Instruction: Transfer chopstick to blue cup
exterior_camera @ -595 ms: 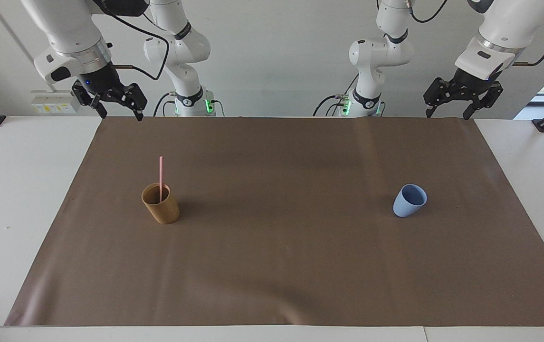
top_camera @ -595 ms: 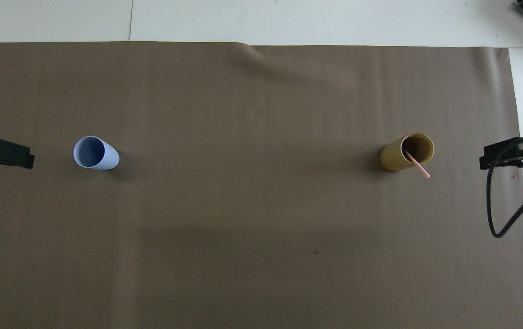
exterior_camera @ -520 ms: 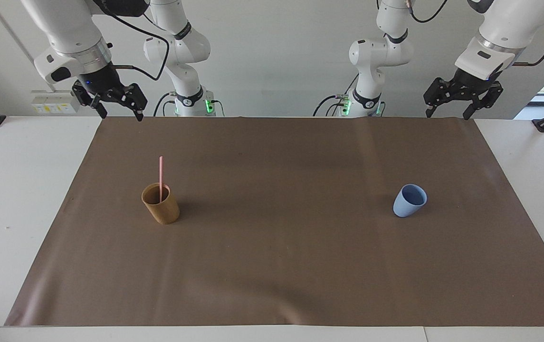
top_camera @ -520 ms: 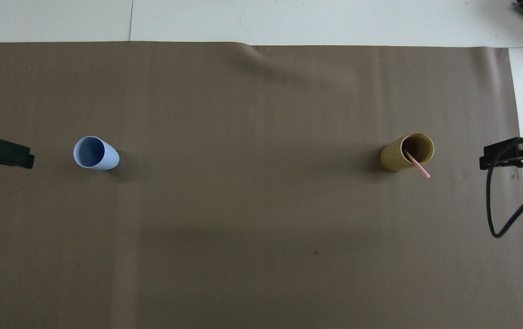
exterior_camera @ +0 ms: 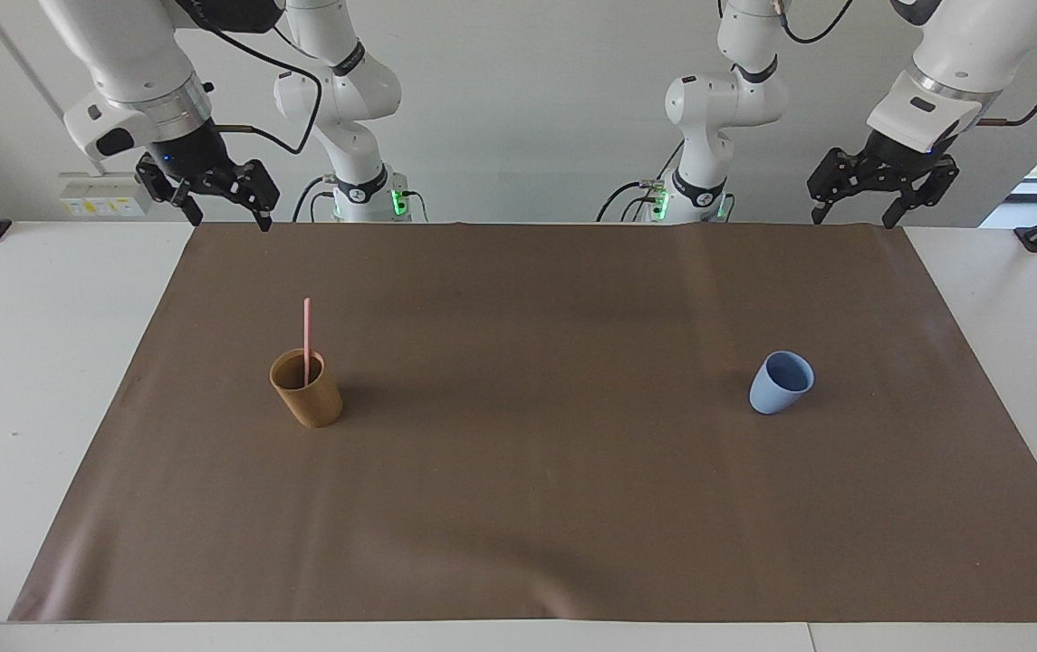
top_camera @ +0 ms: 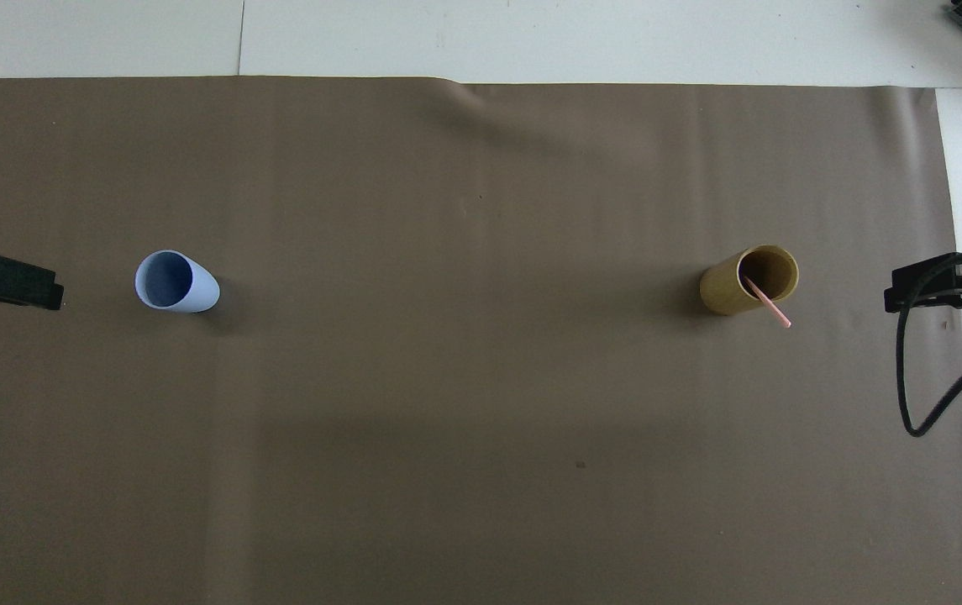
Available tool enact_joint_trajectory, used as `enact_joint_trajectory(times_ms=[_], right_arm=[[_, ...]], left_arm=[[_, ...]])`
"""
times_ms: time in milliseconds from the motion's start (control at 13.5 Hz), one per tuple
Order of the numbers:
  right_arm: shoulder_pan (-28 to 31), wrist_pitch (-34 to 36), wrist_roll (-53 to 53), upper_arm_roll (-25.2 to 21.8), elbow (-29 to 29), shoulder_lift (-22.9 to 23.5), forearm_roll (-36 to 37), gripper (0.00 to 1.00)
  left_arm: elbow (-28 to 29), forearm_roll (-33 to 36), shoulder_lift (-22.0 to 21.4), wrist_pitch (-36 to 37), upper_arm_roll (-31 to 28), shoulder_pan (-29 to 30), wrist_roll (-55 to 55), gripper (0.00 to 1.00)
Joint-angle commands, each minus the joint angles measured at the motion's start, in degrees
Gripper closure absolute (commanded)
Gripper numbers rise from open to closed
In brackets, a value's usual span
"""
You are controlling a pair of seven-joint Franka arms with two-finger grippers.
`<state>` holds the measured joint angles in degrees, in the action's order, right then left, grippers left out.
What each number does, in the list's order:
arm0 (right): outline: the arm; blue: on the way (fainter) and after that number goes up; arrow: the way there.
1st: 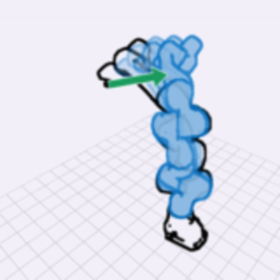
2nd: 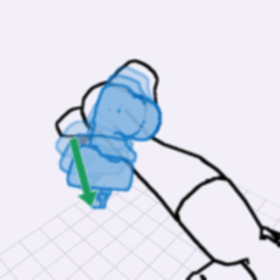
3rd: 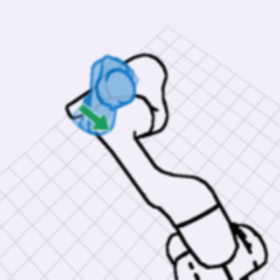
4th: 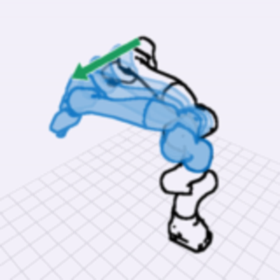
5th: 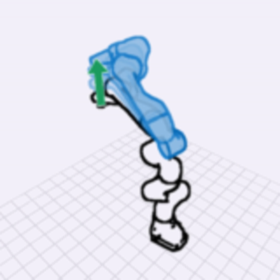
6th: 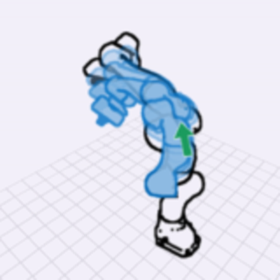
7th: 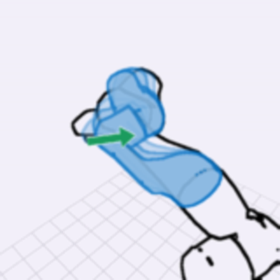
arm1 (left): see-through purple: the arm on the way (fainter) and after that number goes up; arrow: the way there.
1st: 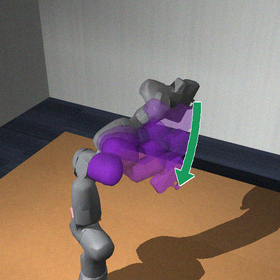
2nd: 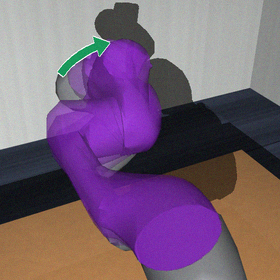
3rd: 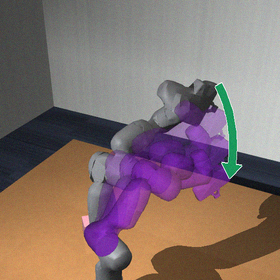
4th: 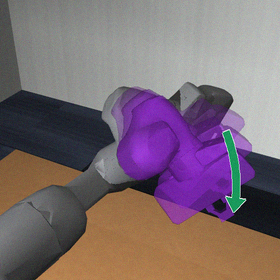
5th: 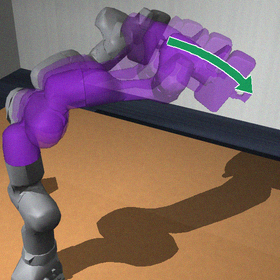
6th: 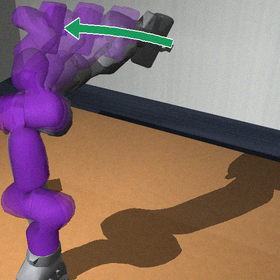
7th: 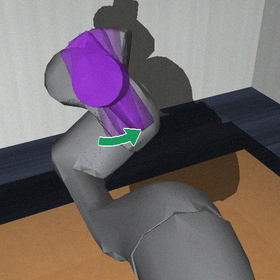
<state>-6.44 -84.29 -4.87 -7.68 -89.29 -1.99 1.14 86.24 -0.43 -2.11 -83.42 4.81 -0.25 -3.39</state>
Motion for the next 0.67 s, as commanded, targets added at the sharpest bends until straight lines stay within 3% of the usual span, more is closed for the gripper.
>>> enact_joint_trajectory(times_ms=[0, 595], right_arm=[[0.6, -0.8, 0.0, 0.1, -1.1, -0.9, -0.2, 0.00], [0.6, -0.8, 0.0, 0.2, -1.1, -0.9, -0.2, 0.00]], left_arm=[[0.6, 1.0, -1.0, 0.0, 0.6, 0.2, 0.6, 0.00], [1.0, 0.5, -1.1, -0.3, 0.6, 0.6, 0.1, 0.00]])
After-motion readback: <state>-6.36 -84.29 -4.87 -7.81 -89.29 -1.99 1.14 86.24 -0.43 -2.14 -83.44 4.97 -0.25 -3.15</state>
